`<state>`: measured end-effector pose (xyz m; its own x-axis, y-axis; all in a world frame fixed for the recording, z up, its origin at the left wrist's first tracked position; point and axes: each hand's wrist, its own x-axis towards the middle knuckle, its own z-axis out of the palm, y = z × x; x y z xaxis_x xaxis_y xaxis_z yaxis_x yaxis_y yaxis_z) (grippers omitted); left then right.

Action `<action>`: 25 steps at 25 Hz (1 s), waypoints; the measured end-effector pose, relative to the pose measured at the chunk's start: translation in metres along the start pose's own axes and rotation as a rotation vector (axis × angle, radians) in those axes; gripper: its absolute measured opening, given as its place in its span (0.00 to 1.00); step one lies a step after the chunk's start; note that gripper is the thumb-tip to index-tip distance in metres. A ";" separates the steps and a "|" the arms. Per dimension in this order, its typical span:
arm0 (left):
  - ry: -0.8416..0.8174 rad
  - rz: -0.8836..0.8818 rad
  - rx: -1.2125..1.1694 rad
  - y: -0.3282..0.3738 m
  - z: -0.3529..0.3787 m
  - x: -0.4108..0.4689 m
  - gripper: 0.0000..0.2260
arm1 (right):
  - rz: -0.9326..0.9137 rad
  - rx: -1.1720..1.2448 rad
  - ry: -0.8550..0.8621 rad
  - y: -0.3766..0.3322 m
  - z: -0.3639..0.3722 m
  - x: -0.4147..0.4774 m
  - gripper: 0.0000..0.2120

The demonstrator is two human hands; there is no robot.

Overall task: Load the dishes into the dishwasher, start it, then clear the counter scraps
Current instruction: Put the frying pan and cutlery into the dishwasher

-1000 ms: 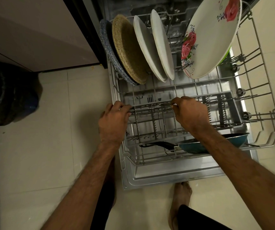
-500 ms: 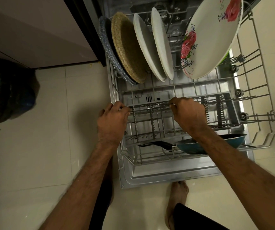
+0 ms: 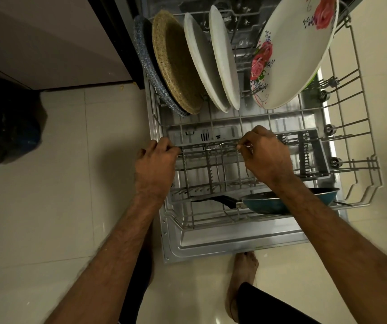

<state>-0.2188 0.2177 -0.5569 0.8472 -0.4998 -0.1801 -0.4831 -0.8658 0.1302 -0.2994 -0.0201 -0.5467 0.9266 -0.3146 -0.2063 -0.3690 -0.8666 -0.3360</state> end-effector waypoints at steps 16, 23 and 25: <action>0.200 0.105 -0.203 0.072 -0.020 0.012 0.05 | 0.146 0.165 0.163 0.066 -0.044 -0.015 0.03; 0.134 0.212 -0.226 0.150 0.012 0.052 0.07 | 0.282 0.197 0.240 0.145 -0.044 -0.026 0.07; 0.080 0.206 -0.214 0.159 0.020 0.060 0.09 | 0.308 0.209 0.250 0.154 -0.041 -0.023 0.06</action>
<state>-0.2490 0.0491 -0.5668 0.7554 -0.6532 -0.0520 -0.5961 -0.7179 0.3596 -0.3745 -0.1626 -0.5562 0.7512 -0.6516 -0.1056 -0.6131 -0.6294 -0.4774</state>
